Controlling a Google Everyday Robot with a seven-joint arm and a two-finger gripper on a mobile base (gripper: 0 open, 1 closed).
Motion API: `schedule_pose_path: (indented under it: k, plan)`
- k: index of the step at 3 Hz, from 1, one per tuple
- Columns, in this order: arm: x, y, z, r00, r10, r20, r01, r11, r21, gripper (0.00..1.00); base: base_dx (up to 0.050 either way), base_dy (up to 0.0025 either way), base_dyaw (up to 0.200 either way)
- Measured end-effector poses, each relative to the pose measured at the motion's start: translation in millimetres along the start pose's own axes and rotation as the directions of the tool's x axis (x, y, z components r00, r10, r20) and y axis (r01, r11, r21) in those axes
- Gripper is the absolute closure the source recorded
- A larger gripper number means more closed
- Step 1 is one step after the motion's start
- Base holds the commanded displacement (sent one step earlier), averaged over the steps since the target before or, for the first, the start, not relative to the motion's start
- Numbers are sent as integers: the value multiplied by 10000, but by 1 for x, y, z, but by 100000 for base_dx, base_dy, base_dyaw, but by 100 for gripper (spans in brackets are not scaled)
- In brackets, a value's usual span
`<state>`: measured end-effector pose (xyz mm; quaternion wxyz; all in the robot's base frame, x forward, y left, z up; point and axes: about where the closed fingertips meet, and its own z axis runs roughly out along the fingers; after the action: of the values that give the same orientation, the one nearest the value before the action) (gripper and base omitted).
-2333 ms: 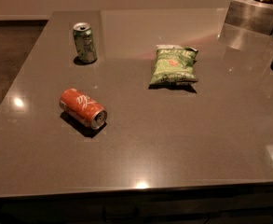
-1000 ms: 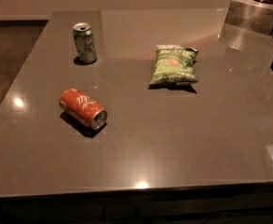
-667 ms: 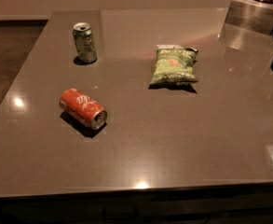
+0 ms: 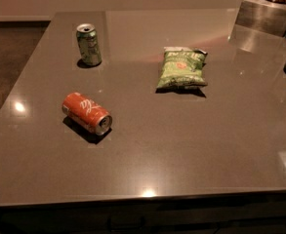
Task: Pick coke can
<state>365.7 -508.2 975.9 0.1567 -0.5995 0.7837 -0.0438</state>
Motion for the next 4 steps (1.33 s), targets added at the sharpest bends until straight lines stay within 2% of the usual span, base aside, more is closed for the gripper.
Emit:
schedule_pose_path:
  k: [4]
  plan:
    - [5, 0, -1, 10000, 10, -26, -10, 10000, 19, 4, 0, 0, 0]
